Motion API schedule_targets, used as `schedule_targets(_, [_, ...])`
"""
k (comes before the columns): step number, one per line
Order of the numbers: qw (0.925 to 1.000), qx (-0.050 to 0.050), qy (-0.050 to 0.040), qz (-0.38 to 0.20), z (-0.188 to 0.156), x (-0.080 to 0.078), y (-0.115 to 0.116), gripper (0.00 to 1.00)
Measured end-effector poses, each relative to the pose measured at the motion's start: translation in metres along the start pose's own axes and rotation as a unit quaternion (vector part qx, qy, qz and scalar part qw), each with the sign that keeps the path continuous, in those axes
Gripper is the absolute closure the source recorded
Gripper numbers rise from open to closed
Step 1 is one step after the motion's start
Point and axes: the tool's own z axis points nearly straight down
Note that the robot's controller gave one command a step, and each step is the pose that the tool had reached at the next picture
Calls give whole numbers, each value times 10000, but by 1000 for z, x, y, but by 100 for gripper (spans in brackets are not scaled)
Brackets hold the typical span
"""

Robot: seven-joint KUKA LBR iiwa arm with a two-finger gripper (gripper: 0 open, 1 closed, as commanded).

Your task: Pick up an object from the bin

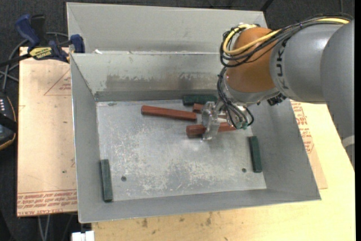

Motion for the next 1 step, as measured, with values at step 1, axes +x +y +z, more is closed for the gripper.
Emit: schedule_targets(1, [9999, 12, -47, -155, -179, 12, -35, 100])
